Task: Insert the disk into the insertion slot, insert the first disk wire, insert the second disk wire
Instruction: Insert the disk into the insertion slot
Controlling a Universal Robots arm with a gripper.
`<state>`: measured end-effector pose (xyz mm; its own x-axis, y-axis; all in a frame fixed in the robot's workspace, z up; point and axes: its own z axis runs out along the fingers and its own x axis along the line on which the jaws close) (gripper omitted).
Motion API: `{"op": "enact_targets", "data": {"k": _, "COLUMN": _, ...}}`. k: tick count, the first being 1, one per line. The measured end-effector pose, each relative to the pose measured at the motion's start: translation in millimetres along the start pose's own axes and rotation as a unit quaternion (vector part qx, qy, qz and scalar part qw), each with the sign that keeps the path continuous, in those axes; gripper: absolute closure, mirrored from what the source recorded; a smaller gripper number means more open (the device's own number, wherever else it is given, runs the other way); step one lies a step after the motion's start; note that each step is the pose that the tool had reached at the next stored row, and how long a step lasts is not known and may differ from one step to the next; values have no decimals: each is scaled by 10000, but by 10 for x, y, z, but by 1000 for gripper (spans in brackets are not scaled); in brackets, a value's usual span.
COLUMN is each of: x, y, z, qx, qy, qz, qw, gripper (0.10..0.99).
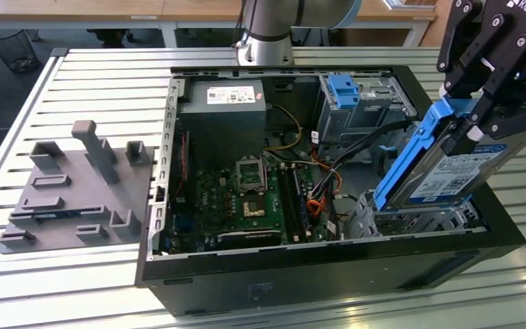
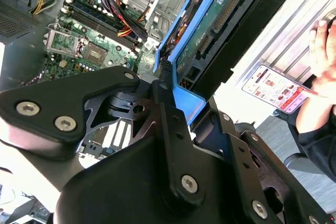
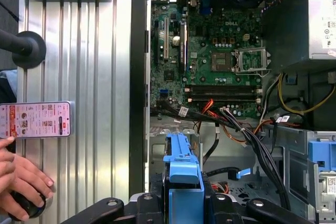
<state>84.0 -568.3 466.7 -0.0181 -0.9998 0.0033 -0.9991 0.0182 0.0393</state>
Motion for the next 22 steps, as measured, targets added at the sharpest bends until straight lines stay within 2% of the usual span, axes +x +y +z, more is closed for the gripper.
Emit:
{"op": "enact_targets", "data": {"k": 18, "x": 0, "y": 28, "z": 29, "qx": 12, "qy": -5, "qz": 0, "qw": 10000, "gripper": 722}}
{"op": "enact_targets", "data": {"k": 19, "x": 0, "y": 30, "z": 32, "qx": 19, "qy": -21, "qz": 0, "qw": 10000, "gripper": 722}}
{"op": "enact_targets", "data": {"k": 22, "x": 0, "y": 29, "z": 53, "qx": 24, "qy": -128, "qz": -5, "qw": 9999, "gripper": 722}}
